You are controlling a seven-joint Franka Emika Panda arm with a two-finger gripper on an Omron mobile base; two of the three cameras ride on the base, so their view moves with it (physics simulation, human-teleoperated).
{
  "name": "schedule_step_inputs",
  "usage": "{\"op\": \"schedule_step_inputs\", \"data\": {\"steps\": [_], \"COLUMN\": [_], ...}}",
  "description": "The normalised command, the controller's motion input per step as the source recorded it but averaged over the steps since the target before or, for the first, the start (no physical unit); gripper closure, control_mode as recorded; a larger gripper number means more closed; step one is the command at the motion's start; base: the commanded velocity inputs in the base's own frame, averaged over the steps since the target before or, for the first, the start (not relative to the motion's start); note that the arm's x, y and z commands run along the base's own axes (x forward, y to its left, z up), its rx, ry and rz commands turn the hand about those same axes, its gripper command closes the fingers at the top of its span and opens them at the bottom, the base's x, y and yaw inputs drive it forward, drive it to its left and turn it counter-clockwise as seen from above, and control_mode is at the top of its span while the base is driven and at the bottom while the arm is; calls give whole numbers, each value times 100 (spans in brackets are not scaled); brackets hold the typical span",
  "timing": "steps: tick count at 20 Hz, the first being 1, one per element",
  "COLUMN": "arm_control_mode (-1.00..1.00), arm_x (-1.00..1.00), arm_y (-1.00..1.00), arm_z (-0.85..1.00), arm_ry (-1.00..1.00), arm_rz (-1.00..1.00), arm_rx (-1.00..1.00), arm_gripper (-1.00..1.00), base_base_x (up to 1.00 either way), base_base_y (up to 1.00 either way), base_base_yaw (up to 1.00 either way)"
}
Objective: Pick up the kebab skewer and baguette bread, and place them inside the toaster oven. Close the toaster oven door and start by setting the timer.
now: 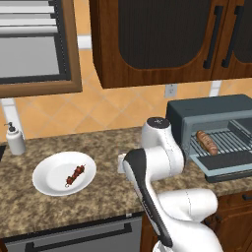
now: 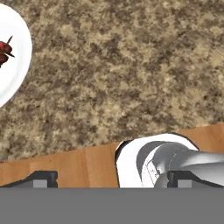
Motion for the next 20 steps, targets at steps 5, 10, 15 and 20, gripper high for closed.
{"op": "schedule_step_inputs", "data": {"steps": [5, 10, 15, 20], "arm_control_mode": [-100, -100, -100, -100], "arm_x": [24, 58, 85, 51], "arm_y": [100, 100, 88, 55], "arm_z": [-6, 0, 0, -37], "arm_ry": [-1, 0, 0, 2], "arm_rz": [-2, -1, 0, 0], "arm_rx": [0, 0, 0, 0], "arm_gripper": [-100, -100, -100, -100], "base_base_x": [0, 0, 0, 0], "base_base_y": [0, 0, 0, 0], "base_base_yaw": [0, 0, 0, 0]}}
